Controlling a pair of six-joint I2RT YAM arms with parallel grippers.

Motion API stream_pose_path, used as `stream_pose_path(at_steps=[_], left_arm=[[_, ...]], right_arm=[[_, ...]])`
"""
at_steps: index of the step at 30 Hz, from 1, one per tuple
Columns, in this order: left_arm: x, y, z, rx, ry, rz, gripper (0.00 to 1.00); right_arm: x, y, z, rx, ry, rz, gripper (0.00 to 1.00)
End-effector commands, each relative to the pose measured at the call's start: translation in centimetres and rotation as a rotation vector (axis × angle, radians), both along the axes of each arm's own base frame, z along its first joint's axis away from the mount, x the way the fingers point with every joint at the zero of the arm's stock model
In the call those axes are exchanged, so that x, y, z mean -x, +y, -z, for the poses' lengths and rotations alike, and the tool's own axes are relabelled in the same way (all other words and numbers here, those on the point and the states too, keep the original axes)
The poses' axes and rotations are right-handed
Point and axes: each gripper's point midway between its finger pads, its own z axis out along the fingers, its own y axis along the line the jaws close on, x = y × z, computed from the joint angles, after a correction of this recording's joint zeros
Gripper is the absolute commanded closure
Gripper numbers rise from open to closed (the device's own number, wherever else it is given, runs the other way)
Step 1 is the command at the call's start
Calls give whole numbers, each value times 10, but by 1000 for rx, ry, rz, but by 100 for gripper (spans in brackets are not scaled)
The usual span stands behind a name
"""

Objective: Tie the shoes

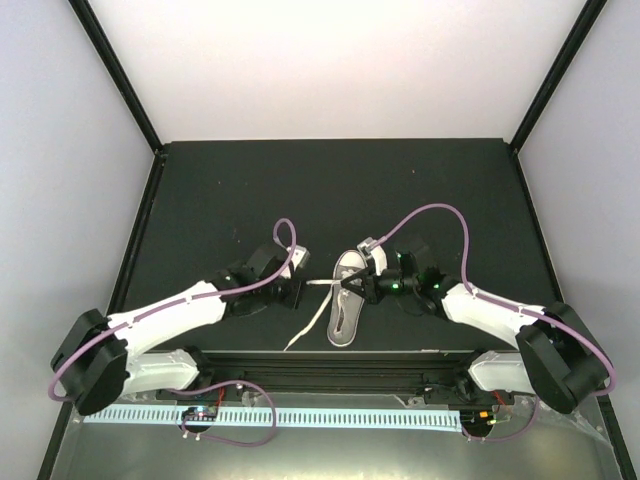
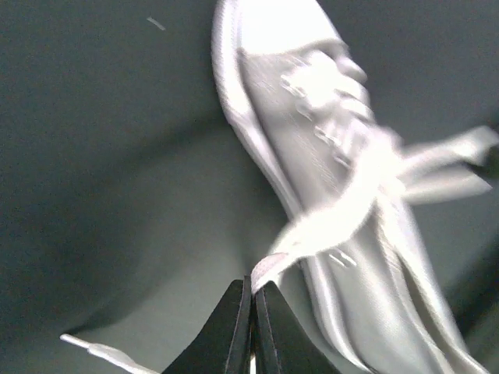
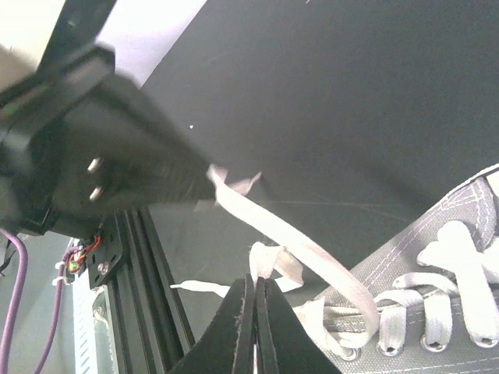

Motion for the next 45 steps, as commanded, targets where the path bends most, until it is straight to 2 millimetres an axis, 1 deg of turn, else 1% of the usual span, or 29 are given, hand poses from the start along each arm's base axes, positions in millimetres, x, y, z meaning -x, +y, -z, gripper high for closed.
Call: stream_pose_path(at_steps=[1, 4, 6, 8, 9, 10, 11, 12, 13, 14, 15, 16, 19, 21, 22, 24, 26, 28, 30, 31, 33, 37, 42, 44, 45], left_arm=[[74, -40, -21, 229, 271, 136, 98], [101, -84, -73, 393, 250, 264, 98], [115, -107, -87, 455, 262, 320, 98], [125, -123, -87, 496, 293, 367, 94], [126, -129, -81, 496, 314, 376, 91], [127, -131, -74, 481, 332, 378, 82], [126, -131, -67, 453, 336, 373, 71], [123, -128, -61, 424, 325, 361, 62], [119, -125, -58, 397, 304, 351, 56], [114, -119, -57, 367, 274, 333, 52], [107, -111, -54, 323, 242, 300, 51], [103, -104, -58, 301, 213, 290, 50], [79, -77, -65, 242, 88, 200, 48], [63, -61, -70, 255, 18, 148, 48], [54, -55, -75, 289, -22, 121, 48], [38, -46, -76, 368, -48, 88, 48], [29, -44, -76, 434, -32, 91, 50], [22, -45, -76, 452, -20, 96, 50], [19, -53, -79, 461, -5, 139, 50], [18, -59, -84, 468, 0, 170, 50], [19, -67, -80, 471, 44, 226, 52], [19, -75, -70, 489, 98, 275, 56], [21, -77, -66, 493, 114, 299, 61], [17, -77, -57, 474, 131, 286, 64], [17, -77, -56, 471, 132, 284, 66]], right_arm=[[-8, 4, -16, -20, -47, 15, 98], [-8, 4, -18, -25, -44, 18, 98], [-7, 4, -18, -29, -43, 19, 98], [-8, 3, -18, -27, -42, 23, 98], [-8, 3, -17, -25, -40, 24, 98], [-7, 3, -17, -25, -39, 25, 98], [-7, 3, -17, -25, -39, 25, 98], [-7, 2, -18, -26, -41, 25, 98], [-6, 2, -18, -25, -41, 26, 98], [-6, 1, -17, -24, -40, 25, 98], [-5, 1, -17, -24, -42, 24, 98], [-4, 1, -17, -24, -41, 21, 98], [-3, 2, -19, -34, -45, 11, 98], [-2, 3, -20, -43, -43, 1, 98], [-1, 4, -21, -50, -46, -5, 98], [-1, 5, -23, -57, -48, -12, 98], [0, 5, -23, -57, -46, -17, 98], [1, 5, -23, -59, -46, -25, 98], [4, 6, -22, -65, -43, -39, 99], [6, 7, -24, -73, -46, -52, 98], [10, 8, -26, -91, -42, -73, 98], [12, 9, -27, -106, -36, -84, 98], [12, 11, -26, -106, -29, -94, 98], [12, 11, -26, -105, -28, -96, 98], [12, 11, -26, -104, -28, -96, 98]])
